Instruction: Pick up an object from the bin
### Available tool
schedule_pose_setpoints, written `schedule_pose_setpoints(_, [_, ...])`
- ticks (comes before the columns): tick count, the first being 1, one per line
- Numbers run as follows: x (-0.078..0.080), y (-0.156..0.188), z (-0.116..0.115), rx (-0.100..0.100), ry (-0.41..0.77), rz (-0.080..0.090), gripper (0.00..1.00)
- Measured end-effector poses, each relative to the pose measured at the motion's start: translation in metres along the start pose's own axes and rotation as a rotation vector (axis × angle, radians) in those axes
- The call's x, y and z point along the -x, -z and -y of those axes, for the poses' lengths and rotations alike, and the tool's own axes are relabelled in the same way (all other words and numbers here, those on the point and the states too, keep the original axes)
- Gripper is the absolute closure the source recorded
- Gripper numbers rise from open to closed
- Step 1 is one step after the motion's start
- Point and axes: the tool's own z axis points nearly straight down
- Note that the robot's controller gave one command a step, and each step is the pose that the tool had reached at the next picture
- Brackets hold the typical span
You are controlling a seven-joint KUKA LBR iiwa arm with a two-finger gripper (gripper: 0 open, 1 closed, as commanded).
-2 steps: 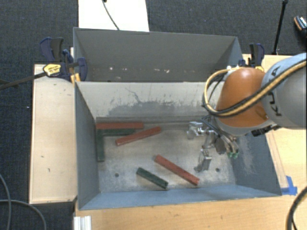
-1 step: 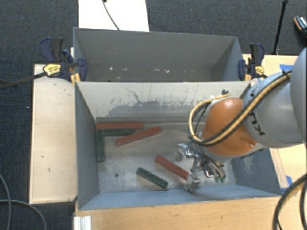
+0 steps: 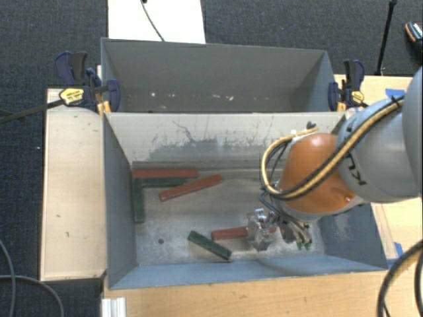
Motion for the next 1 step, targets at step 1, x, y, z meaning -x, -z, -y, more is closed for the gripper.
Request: schedule_pose_setpoints(1, [0.0007, 0.0003, 0.0000, 0.000, 0.003, 0.002, 0.00])
